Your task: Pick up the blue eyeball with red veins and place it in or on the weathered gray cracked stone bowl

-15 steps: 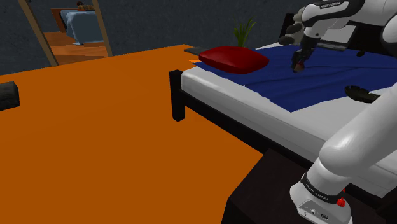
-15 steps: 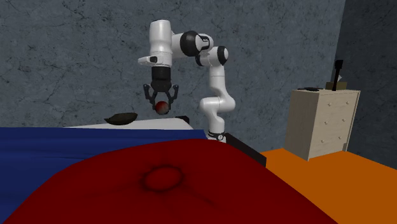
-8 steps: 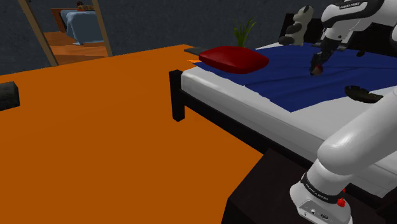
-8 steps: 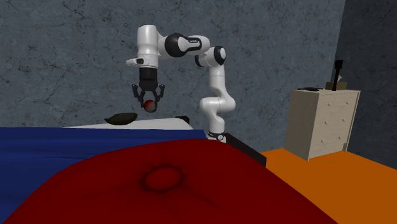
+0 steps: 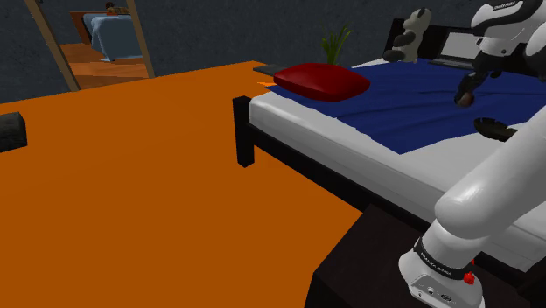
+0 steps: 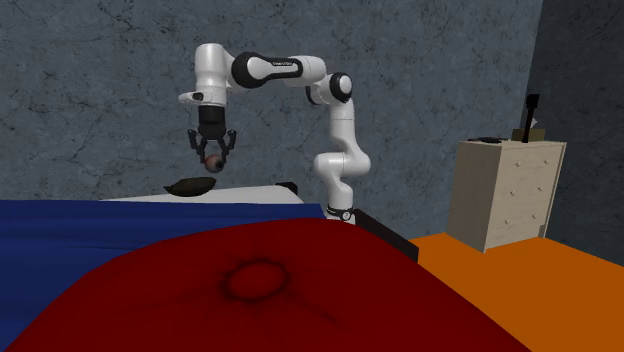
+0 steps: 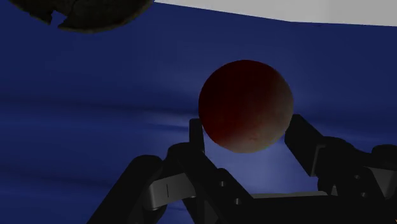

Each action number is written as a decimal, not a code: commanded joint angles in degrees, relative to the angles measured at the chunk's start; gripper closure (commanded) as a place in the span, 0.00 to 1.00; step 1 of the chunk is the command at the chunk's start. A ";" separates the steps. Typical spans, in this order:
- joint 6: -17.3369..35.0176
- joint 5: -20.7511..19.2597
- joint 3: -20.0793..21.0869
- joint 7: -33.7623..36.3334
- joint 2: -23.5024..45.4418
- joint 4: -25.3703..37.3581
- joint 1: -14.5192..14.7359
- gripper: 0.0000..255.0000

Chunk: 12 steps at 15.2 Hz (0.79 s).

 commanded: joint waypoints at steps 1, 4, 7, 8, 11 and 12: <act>-0.31 1.15 -2.33 -3.64 1.22 0.92 -0.90 1.00; -1.46 5.30 -6.55 -10.31 5.68 4.08 -2.55 1.00; -3.35 11.48 -10.09 -18.01 12.08 8.05 -5.98 1.00; -4.21 13.85 -10.83 -20.65 14.53 9.59 -7.76 1.00; -7.28 20.60 -11.11 -27.87 21.73 14.81 -15.08 1.00; -8.39 22.54 -10.63 -29.90 23.92 16.75 -17.97 1.00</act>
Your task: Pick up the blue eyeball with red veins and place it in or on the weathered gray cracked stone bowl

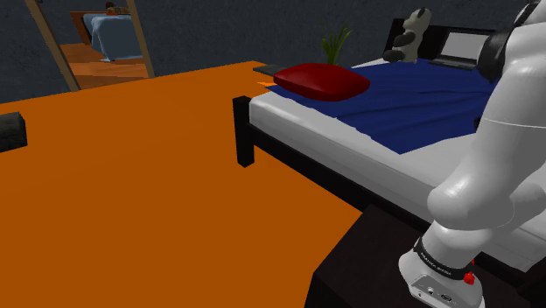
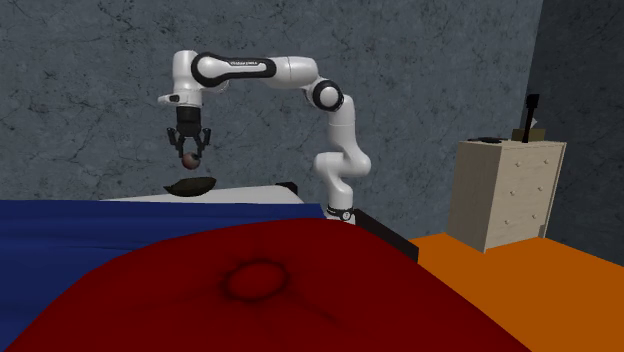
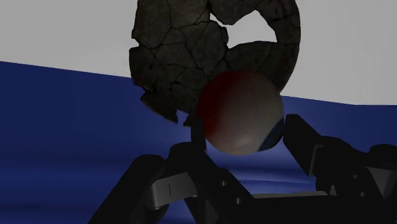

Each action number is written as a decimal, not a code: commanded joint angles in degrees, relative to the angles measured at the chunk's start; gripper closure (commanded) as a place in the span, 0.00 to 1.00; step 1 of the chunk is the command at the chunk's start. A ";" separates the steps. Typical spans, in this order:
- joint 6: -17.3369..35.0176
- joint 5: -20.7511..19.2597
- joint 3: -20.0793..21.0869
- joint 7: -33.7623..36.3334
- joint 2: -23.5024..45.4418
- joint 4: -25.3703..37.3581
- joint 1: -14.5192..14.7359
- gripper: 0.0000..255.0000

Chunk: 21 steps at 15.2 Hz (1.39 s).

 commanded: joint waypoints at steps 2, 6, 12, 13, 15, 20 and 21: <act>-1.22 3.78 0.85 -4.12 4.10 2.74 -5.11 1.00; 1.94 3.68 0.85 -4.52 3.81 -0.70 -4.20 1.00; 6.38 4.16 1.09 -5.42 3.98 -5.24 -3.45 1.00; 7.09 4.31 1.16 -5.60 4.07 -5.93 -3.40 1.00; 8.30 4.61 1.31 -5.94 4.27 -7.09 -3.34 1.00; 8.30 4.61 1.31 -5.94 4.27 -7.09 -3.33 1.00; 8.30 4.61 1.31 -5.94 4.27 -7.09 -3.33 1.00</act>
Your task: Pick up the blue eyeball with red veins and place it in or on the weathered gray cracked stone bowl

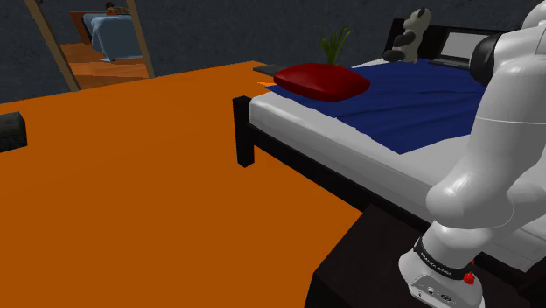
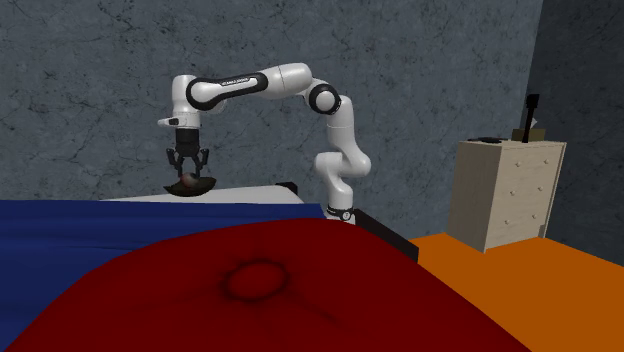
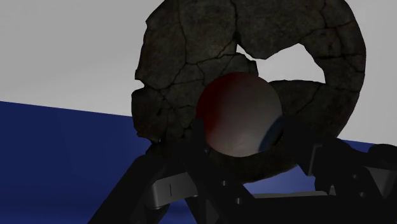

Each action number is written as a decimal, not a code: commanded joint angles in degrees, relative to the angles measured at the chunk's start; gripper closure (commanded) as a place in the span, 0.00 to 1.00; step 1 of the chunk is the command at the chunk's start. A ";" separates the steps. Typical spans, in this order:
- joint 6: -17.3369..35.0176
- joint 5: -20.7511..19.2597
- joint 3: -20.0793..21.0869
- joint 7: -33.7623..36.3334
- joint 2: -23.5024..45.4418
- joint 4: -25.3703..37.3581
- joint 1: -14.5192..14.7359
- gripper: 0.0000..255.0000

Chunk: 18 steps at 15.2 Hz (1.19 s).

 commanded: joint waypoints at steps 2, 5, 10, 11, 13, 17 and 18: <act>0.02 -0.01 0.00 0.00 -0.01 -0.01 0.01 0.00; 0.02 -0.01 -0.01 0.00 -0.01 -0.02 0.01 0.00; -5.19 -1.28 -0.74 0.97 -1.01 4.83 -0.53 0.00; -6.64 -1.43 -0.88 1.13 -1.08 6.27 -0.82 0.00; -6.65 -1.42 -0.90 1.12 -1.08 6.27 -0.81 0.00; -6.65 -1.43 -0.89 1.12 -1.08 6.27 -0.82 0.00; -6.65 -1.43 -0.89 1.12 -1.08 6.27 -0.82 0.00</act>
